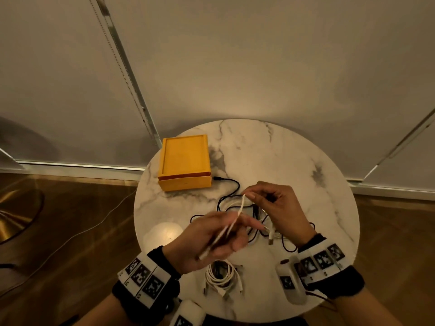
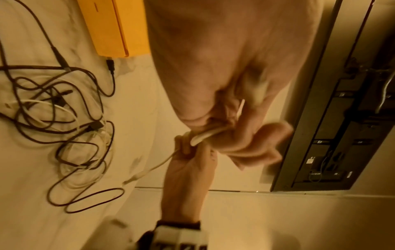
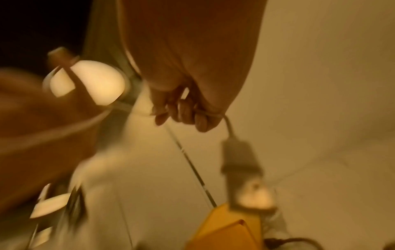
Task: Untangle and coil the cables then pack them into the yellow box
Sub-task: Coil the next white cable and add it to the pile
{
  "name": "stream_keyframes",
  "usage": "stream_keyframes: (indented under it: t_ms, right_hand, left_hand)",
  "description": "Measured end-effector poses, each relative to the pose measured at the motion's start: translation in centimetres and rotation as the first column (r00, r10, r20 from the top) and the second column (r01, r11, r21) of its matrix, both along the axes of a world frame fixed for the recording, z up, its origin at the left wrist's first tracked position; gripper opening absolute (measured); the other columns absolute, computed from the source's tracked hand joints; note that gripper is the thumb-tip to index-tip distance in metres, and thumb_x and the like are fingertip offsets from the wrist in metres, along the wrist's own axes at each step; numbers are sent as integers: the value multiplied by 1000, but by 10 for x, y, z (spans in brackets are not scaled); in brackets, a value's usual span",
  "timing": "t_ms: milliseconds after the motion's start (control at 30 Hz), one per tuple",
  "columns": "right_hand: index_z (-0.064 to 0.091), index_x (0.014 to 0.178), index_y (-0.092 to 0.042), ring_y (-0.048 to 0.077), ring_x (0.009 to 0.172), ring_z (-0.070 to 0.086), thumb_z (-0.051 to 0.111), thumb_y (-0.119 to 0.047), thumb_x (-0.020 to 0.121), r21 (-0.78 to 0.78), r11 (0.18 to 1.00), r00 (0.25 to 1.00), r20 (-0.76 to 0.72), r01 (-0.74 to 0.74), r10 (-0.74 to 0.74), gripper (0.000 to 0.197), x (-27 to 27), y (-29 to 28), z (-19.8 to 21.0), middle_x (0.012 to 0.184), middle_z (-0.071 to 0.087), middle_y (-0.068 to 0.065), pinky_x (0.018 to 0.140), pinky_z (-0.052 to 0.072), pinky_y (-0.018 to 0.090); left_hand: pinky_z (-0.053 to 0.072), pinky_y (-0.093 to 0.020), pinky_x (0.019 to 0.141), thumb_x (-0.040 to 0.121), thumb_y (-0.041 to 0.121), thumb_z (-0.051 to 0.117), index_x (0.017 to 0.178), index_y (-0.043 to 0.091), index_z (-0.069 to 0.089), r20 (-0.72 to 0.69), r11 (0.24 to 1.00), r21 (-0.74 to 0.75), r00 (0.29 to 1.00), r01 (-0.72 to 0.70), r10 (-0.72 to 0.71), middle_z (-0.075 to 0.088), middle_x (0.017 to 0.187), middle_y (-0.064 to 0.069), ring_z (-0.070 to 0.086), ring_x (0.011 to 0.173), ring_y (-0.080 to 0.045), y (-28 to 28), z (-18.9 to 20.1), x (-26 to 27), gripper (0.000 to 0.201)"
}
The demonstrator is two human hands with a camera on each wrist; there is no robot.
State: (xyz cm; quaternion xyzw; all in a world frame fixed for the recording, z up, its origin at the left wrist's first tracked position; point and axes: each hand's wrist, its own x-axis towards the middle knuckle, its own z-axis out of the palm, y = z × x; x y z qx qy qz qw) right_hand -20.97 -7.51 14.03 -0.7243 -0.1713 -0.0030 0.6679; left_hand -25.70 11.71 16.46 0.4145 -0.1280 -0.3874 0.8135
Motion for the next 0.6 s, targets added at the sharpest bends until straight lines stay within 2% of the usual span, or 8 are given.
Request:
stream_keyframes:
  t_ms: [100,167,233,300,367,467,567,600]
  right_hand:
    - [74,99,-18,4,79,63,60,-13,92,-162,987,994,113,23,-5,16,-13,16,-10,82,68,-17,71,44,15]
    - [70,93,-22,-2,78,60,56,-8,95,-223,975,980,188,-16,59,21,-24,28,-15,84,65,-18,69,42,13]
    - [60,86,-13,-2,69,53,49,-10,94,-280,958,973,198,-61,119,14,-35,41,-22,78,59,-11,63,39,13]
    - [58,81,-3,4,66,48,46,-17,91,-379,919,976,133,-110,172,21,-41,47,-28,73,55,-1,59,35,17]
    - [57,75,-5,4,63,44,45,-19,90,-450,877,973,69,-168,222,24,-43,49,-30,71,52,-3,59,31,17]
    - [49,73,-20,-2,63,47,51,-14,93,-470,862,966,69,-190,250,21,-44,44,-23,66,47,-17,61,32,12]
    - [47,70,-35,-1,56,53,54,-15,95,-497,833,955,27,-242,294,33,-47,38,-11,61,54,-12,57,36,11]
    - [52,71,-33,2,55,54,53,-16,96,-516,817,949,25,-256,313,31,-47,36,-9,62,58,-8,58,39,15]
  left_hand:
    - [36,-13,41,101,21,36,113,-2,61,4,983,-109,989,-147,148,56,66,-1,44,42,-2,3,7,9,36]
    - [46,-17,52,100,15,33,117,-2,62,42,960,-107,963,-259,265,62,73,-4,54,52,-7,1,9,11,37]
    - [53,-22,66,98,10,37,122,-4,59,86,936,-69,933,-345,350,69,86,-10,64,68,-13,-5,8,9,36]
    - [55,-25,74,99,7,39,126,-5,55,179,914,-2,900,-405,398,70,96,-16,69,82,-20,-10,3,9,34]
    - [55,-28,77,100,11,40,126,-6,52,304,885,93,859,-457,412,70,100,-21,70,88,-27,-12,-2,10,33]
    - [55,-31,83,100,17,38,122,-1,55,466,814,214,789,-540,401,71,101,-19,70,92,-30,-13,-9,10,33]
    - [55,-31,84,102,19,40,118,4,59,695,696,297,648,-653,311,73,97,-9,71,91,-22,-9,-18,11,29]
    - [55,-30,83,101,20,40,116,7,60,774,642,329,588,-692,236,73,95,-5,71,90,-16,-6,-21,14,28]
